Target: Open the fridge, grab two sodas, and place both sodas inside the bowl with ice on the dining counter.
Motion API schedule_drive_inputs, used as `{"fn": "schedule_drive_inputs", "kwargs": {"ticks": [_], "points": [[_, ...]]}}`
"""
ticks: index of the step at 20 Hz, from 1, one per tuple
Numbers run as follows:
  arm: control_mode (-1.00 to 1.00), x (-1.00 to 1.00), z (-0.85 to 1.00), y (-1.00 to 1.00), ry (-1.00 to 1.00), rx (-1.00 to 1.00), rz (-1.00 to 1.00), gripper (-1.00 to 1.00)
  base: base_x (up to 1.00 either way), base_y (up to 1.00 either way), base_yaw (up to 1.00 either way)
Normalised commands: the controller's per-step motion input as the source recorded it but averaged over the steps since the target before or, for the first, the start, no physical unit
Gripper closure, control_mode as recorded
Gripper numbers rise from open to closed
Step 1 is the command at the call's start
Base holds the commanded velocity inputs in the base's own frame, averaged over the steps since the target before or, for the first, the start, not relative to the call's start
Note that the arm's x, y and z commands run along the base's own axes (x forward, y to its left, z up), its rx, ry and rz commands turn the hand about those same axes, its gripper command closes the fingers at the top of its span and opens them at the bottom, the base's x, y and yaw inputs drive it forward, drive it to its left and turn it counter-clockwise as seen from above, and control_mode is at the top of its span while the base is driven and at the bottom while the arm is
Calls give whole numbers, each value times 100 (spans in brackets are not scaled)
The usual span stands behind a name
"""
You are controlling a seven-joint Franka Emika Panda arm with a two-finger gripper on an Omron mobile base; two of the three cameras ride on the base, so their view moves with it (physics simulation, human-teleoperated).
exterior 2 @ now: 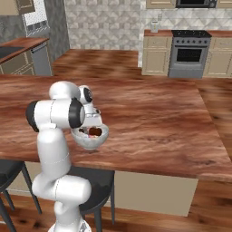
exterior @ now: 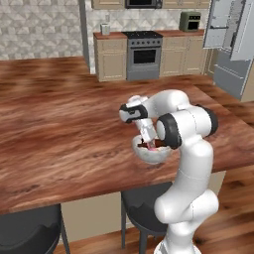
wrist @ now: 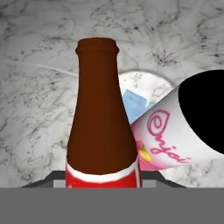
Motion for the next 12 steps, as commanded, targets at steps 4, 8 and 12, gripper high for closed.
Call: {"fn": "schedule_drive_inputs", "kwargs": {"ticks": [4, 8, 12], "points": [[-100, -26, 0, -11, -1, 1, 0, -100, 0, 0, 0], [-100, -25, 0, 0, -4, 1, 0, -100, 0, 0, 0], [-100, -15, 18, 0, -1, 0, -2, -100, 0, 0, 0]]}}
